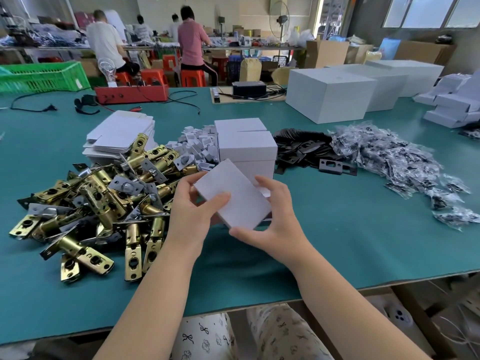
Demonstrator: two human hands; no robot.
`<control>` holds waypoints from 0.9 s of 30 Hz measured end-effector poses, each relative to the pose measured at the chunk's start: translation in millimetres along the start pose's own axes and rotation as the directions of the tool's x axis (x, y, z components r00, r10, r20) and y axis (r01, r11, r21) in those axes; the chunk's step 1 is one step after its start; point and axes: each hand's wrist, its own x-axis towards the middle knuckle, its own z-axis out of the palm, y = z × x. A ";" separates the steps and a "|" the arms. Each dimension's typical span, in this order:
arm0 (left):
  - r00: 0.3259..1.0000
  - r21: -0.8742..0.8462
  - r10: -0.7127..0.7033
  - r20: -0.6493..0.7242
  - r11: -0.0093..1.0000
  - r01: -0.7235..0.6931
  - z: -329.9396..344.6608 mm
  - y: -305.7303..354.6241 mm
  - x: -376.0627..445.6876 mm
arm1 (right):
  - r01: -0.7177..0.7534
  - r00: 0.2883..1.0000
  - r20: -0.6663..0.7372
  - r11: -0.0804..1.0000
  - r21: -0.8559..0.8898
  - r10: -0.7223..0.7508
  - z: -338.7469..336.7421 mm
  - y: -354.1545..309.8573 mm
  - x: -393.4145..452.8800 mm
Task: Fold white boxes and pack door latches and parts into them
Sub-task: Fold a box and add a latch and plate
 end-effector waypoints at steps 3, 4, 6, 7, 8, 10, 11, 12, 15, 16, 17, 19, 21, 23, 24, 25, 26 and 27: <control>0.996 -0.080 -0.065 -0.063 0.995 0.060 -1.2 -2.2 3.2 | 0.076 0.997 0.017 0.990 -0.116 -0.075 3.6 2.9 -1.2; 0.995 -0.096 -0.080 -0.066 0.993 0.074 -1.3 -3.4 4.2 | 0.077 0.997 -0.002 0.986 -0.146 -0.078 5.8 3.4 -1.3; 0.996 -0.067 -0.071 -0.061 0.995 0.067 -0.9 -6.5 5.0 | 0.038 0.994 -0.092 0.989 -0.143 -0.051 7.9 4.3 -0.1; 0.997 -0.027 -0.046 -0.060 0.999 0.044 -0.5 -8.0 4.9 | 0.009 0.991 -0.131 0.993 -0.119 -0.024 7.8 4.6 0.7; 0.998 0.027 -0.011 -0.060 1.000 0.012 -0.3 -9.5 4.7 | -0.024 0.988 -0.156 0.996 -0.084 0.010 7.1 4.9 1.6; 0.995 0.168 0.067 -0.072 0.984 -0.054 -0.8 -12.5 5.1 | -0.093 0.981 -0.171 0.996 0.002 0.092 4.0 6.0 3.2; 0.992 0.239 0.100 -0.077 0.968 -0.079 -1.3 -13.6 5.7 | -0.128 0.978 -0.161 0.991 0.028 0.131 2.4 6.8 4.2; 0.989 0.298 0.122 -0.078 0.950 -0.094 -1.3 -14.5 6.0 | -0.157 0.976 -0.149 0.987 0.034 0.161 1.3 8.0 5.1; 0.989 0.379 0.131 -0.063 0.920 -0.098 0.2 -16.0 5.1 | -0.194 0.972 -0.130 0.981 0.032 0.196 -0.9 10.1 6.8; 0.990 0.396 0.127 -0.061 0.914 -0.093 0.9 -16.2 4.4 | -0.192 0.972 -0.132 0.981 0.036 0.196 -2.1 10.3 7.3; 0.990 0.416 0.124 -0.060 0.905 -0.088 1.5 -16.3 3.5 | -0.186 0.973 -0.134 0.982 0.032 0.189 -3.6 11.4 8.1; 0.989 0.457 0.131 -0.067 0.885 -0.086 1.7 -16.6 1.8 | -0.184 0.975 -0.122 0.983 0.022 0.185 -6.0 12.2 9.6; 0.988 0.508 0.145 -0.060 0.856 -0.095 2.3 -16.6 -1.0 | -0.217 0.967 -0.124 0.974 0.062 0.224 -8.1 15.2 12.1; 0.988 0.596 0.155 -0.015 0.795 -0.115 4.5 -17.6 -3.7 | -0.264 0.947 -0.164 0.961 0.086 0.275 -12.6 19.6 15.7; 0.988 0.645 0.152 0.012 0.754 -0.124 6.1 -18.8 -4.6 | -0.278 0.939 -0.184 0.956 0.093 0.291 -14.4 22.0 17.2; 0.988 0.689 0.149 0.034 0.713 -0.131 7.8 -20.3 -5.1 | -0.293 0.931 -0.196 0.951 0.102 0.308 -15.5 23.6 18.5; 0.988 0.722 0.148 0.048 0.678 -0.137 9.4 -21.7 -5.2 | -0.307 0.924 -0.202 0.945 0.109 0.324 -16.2 24.4 19.1; 0.987 0.742 0.152 0.052 0.655 -0.140 10.8 -22.7 -5.2 | -0.321 0.919 -0.204 0.941 0.110 0.337 -16.1 24.7 19.6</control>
